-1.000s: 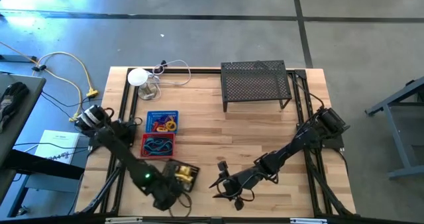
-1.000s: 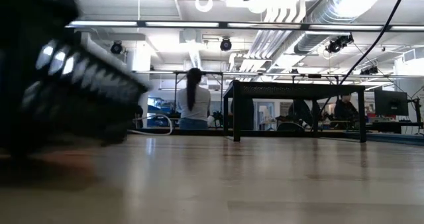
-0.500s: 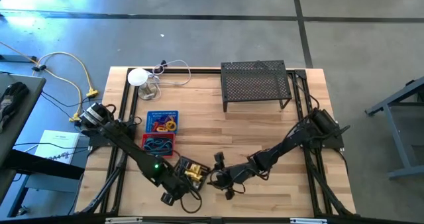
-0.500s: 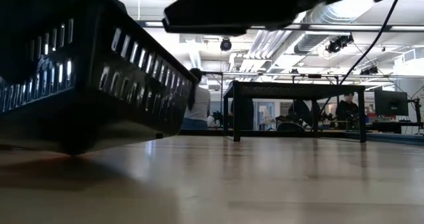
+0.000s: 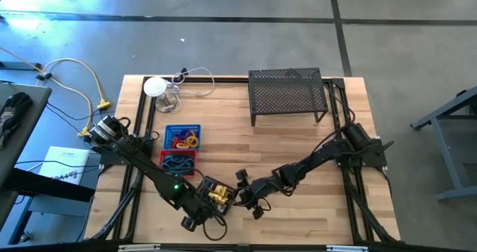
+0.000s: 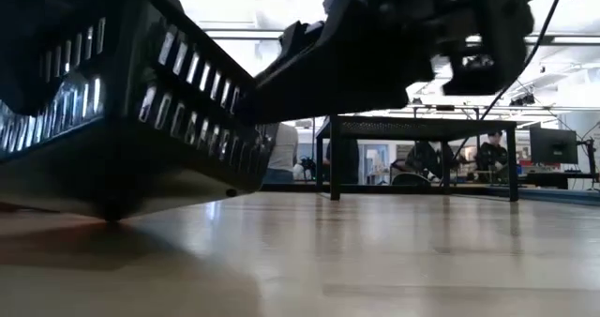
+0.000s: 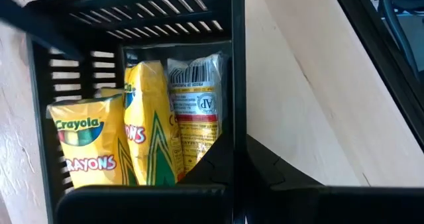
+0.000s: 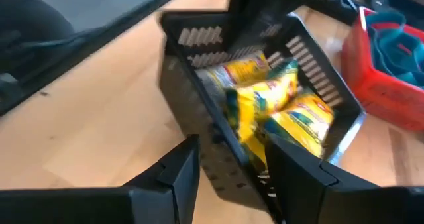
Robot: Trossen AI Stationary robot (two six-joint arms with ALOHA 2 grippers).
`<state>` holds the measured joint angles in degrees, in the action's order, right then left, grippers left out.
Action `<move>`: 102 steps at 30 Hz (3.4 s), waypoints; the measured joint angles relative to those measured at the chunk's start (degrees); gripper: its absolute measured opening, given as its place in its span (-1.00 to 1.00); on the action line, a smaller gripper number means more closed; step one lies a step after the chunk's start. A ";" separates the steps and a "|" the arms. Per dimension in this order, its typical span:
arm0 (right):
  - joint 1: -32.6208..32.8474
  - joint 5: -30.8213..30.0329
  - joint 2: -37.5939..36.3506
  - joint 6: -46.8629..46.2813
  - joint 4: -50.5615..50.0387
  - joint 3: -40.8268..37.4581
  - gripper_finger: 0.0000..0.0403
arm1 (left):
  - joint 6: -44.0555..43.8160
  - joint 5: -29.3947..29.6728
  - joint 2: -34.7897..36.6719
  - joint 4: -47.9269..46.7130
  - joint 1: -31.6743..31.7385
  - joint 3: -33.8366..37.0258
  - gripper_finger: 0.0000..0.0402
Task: Pick & Place Office Desk Supplies
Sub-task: Put the black bin filled with crayon boxes on the shelf
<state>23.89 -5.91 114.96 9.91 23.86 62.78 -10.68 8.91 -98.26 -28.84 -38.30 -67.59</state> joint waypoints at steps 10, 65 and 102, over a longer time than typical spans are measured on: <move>0.03 0.31 -0.07 2.38 -0.04 0.00 -0.34 | 0.04 0.13 0.00 0.33 0.00 0.00 -1.00; 4.53 -14.54 -2.89 -5.66 -21.94 3.19 -0.98 | 8.73 34.42 1.12 5.77 -4.14 -0.11 -0.15; 6.55 -28.77 -11.52 -21.70 -86.07 26.56 -0.98 | -8.38 18.37 1.29 7.36 -3.09 -0.04 -0.15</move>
<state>30.44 -34.68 103.44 -11.79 -62.21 89.34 -19.06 27.27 -96.97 -21.48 -41.39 -67.64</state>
